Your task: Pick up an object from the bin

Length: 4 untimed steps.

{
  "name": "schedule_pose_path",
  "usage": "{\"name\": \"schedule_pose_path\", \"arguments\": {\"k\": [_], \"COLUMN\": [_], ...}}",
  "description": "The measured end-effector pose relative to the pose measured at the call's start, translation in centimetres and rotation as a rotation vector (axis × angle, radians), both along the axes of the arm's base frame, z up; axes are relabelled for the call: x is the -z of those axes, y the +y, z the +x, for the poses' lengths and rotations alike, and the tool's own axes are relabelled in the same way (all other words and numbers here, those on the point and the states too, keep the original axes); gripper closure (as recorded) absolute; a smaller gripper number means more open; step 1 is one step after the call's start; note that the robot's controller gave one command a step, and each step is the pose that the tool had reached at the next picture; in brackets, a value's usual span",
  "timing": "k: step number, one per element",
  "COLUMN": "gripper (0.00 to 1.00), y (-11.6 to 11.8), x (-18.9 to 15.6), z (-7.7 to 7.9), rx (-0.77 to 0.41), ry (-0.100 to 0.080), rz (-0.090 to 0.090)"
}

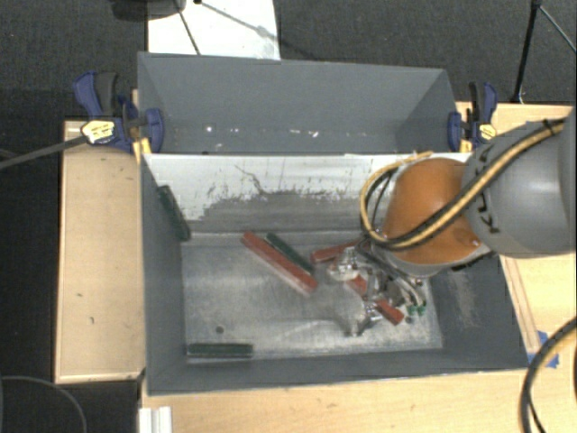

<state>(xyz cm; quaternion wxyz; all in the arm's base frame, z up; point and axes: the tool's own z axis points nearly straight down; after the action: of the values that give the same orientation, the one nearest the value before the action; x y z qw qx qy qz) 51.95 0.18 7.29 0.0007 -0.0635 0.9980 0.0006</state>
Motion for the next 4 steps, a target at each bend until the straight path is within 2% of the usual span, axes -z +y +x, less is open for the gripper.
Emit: {"name": "schedule_pose_path", "arguments": {"k": [1, 2, 3, 4], "gripper": [1.0, 0.0, 0.0, 1.0], "y": [9.5, 9.5, 9.5, 16.5], "x": [-0.9, -0.9, -0.9, -0.4], "z": [5.4, 5.4, 5.4, 3.3], "rx": [-0.067, -0.066, -0.065, 0.007], "ry": [-0.002, -0.001, -0.001, -0.004], "rz": [0.0, 0.0, 0.0, 0.001]}}
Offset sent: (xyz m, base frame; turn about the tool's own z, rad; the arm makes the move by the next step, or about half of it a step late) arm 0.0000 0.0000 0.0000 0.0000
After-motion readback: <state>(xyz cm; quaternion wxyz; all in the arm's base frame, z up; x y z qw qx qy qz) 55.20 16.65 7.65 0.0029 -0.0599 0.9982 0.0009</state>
